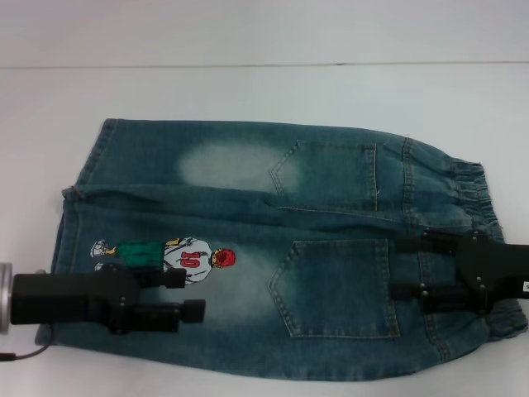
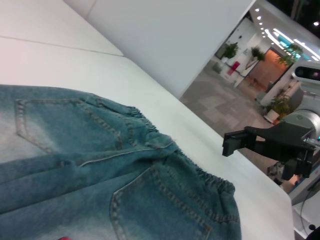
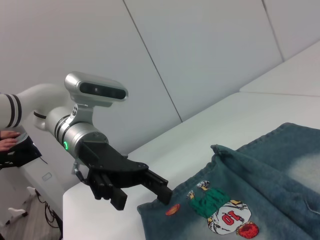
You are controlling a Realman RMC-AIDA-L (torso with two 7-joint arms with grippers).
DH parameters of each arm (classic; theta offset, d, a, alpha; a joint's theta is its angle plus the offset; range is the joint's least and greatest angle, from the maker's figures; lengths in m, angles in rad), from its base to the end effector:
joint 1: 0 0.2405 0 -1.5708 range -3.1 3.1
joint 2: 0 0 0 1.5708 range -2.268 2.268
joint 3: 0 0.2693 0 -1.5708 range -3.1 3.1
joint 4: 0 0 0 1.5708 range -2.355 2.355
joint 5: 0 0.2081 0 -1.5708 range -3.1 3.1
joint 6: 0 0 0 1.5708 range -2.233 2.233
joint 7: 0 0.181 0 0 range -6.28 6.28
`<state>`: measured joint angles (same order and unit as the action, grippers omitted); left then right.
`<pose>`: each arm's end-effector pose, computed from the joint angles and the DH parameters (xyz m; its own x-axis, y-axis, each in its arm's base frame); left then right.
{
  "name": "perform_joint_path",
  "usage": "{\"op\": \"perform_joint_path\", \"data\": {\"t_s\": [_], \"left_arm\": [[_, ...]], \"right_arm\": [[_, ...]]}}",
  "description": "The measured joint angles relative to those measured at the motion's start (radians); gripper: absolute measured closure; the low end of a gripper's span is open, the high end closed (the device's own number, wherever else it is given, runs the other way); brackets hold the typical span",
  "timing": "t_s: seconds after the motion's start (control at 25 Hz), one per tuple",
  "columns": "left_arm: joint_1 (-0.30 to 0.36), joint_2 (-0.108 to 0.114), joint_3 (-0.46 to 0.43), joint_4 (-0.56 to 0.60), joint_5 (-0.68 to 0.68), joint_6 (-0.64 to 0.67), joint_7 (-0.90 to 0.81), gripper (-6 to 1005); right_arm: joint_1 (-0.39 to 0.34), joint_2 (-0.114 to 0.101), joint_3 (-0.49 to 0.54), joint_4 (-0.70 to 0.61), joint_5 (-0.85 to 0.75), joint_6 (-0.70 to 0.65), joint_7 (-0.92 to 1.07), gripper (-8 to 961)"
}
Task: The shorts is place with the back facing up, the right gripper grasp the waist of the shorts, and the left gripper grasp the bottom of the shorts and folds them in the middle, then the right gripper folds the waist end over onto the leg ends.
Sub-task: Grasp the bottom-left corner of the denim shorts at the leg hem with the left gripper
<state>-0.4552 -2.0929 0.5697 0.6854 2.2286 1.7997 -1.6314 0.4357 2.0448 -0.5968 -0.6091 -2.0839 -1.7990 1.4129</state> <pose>-0.2812 0.2818 -0.0413 0.6396 0.6550 0.4024 0.6567 -0.7376 0.1569 0.2810 0.2862 -0.0263 0.7039 -0.4783 -0.5251 -0.5259 -0.8479 0.0674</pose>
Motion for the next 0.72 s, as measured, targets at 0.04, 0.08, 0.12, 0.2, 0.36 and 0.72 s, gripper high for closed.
{"op": "perform_joint_path", "data": {"t_s": [0.04, 0.08, 0.12, 0.2, 0.36, 0.72], "left_arm": [[0.000, 0.006, 0.000, 0.003, 0.001, 0.000, -0.008, 125], [-0.001, 0.012, -0.001, 0.006, 0.002, 0.000, -0.017, 124], [-0.001, 0.019, -0.001, 0.008, 0.004, 0.000, -0.025, 124], [-0.004, 0.036, -0.011, 0.028, 0.026, 0.001, -0.060, 124], [-0.010, 0.059, -0.033, 0.080, 0.073, 0.022, -0.121, 124], [-0.020, 0.093, -0.070, 0.159, 0.177, 0.092, -0.252, 123]], "right_arm": [[0.000, 0.000, 0.000, 0.000, 0.000, 0.003, 0.000, 31], [0.001, 0.000, 0.001, 0.000, 0.000, 0.007, 0.000, 31], [0.001, 0.000, 0.001, 0.000, 0.000, 0.011, 0.000, 31], [0.001, 0.000, 0.001, 0.001, 0.001, 0.020, 0.000, 31], [0.002, 0.000, 0.003, 0.001, 0.002, 0.037, -0.001, 32], [0.007, -0.002, 0.024, 0.000, 0.002, 0.046, -0.009, 33]]}}
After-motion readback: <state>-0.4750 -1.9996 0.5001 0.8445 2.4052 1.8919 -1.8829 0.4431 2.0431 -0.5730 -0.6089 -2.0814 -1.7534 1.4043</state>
